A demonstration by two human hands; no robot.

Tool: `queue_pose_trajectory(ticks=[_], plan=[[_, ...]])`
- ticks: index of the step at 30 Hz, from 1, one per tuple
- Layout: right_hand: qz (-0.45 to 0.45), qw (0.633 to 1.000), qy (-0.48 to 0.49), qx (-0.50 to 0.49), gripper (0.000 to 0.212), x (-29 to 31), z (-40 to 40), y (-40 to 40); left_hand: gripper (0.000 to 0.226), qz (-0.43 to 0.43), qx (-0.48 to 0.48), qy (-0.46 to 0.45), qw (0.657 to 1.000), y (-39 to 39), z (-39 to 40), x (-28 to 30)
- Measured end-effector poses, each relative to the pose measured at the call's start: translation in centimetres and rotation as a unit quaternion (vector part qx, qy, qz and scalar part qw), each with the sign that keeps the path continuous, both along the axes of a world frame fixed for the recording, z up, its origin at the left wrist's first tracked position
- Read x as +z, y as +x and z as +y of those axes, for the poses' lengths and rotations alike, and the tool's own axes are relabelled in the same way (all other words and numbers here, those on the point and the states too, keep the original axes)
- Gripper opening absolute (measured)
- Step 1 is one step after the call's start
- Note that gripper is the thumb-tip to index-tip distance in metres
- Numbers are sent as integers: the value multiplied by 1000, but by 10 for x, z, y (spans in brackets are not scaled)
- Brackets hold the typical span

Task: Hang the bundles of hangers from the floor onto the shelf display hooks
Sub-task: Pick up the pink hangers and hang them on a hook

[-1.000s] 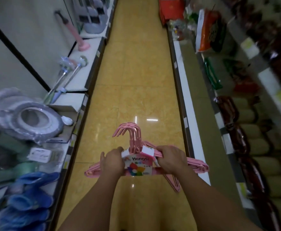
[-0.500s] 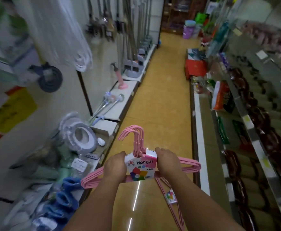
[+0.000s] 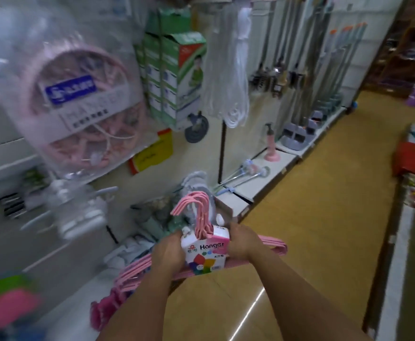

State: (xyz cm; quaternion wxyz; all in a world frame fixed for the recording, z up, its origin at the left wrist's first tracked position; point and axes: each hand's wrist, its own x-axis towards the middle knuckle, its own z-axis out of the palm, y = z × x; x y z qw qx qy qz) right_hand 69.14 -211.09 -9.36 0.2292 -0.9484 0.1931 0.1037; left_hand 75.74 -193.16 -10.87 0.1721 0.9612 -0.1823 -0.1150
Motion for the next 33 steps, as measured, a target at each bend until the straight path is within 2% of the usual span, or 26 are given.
queue_pose_trajectory(ticks=[2,4,5,7,9,14,16,18,21,23,25,26,27,28,31,33], plan=[[-3,993,117,-1,72,11,22,9,20,-7,42,8,999,-8,22,5],[-30,970,242,9,94,25,51,15,23,-14,71,10,997,-18,46,6],[-44,958,281,25,97,31,66,19,24,-18,86,10,996,-24,56,8],[-72,938,333,68,83,42,103,23,27,-16,122,8,992,-37,81,9],[-97,927,345,106,68,46,138,24,23,-14,161,1,987,-51,105,7],[-145,973,151,94,25,55,220,8,22,-35,215,33,975,-86,168,15],[-159,971,147,101,21,60,254,1,18,-24,249,18,968,-99,197,19],[-143,966,154,149,21,67,285,-5,12,-23,279,16,960,-111,227,20],[-73,920,253,292,17,78,329,-14,12,-43,322,36,945,-136,282,21],[46,885,255,387,53,78,349,-20,22,-50,340,52,937,-152,319,26],[100,874,106,464,92,65,370,-29,29,-59,368,74,925,-174,361,35],[75,865,-1,496,99,55,384,-35,33,-61,385,79,917,-186,384,38],[33,853,-84,514,97,47,399,-43,35,-60,398,76,912,-198,404,41],[-5,842,-127,524,86,42,414,-51,36,-54,409,63,909,-209,421,41],[-102,823,-127,544,40,42,477,-80,26,-31,455,4,890,-250,475,41],[-120,811,-130,558,37,43,513,-94,21,-35,482,-25,875,-275,500,40]])
